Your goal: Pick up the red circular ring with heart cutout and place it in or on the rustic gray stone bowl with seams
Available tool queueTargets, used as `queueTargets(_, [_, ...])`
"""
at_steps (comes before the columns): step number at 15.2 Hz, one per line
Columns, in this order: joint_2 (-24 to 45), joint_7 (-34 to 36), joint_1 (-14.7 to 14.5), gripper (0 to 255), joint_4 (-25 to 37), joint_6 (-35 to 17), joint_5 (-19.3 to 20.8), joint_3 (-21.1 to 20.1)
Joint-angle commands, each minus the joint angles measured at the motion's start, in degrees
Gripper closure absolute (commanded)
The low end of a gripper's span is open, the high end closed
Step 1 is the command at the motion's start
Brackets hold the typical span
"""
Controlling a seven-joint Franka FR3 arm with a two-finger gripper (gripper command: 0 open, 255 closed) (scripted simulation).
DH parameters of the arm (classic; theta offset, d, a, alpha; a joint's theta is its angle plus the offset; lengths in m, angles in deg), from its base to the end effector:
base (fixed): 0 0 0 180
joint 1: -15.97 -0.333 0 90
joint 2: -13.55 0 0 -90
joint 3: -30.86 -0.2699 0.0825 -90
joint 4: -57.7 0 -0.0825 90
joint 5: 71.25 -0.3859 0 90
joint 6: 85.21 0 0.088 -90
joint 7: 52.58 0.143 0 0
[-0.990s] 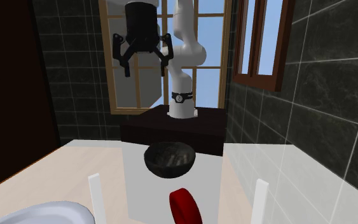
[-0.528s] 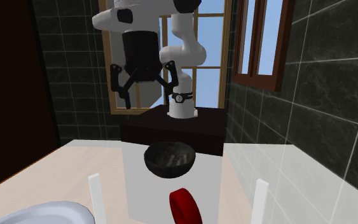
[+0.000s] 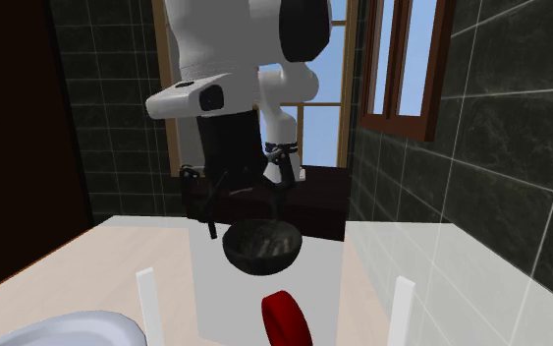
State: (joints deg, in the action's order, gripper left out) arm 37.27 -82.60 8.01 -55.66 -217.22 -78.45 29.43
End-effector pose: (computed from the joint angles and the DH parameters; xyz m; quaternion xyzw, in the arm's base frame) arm 0.5738 0.1013 0.1707 -0.9535 -0.2938 0.0346 0.0569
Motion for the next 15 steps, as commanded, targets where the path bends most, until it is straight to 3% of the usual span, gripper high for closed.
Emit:
queueTargets(1, [5.04,-1.59,-0.04,0,4.09,-0.34,-0.41,-0.82])
queueTargets(6, [15.75,-4.53,-0.59,0,13.93,0.26,-0.58,-2.82])
queueTargets(15, [20.09,-4.74,-1.09,0,14.32,-3.67,-0.71,-3.05])
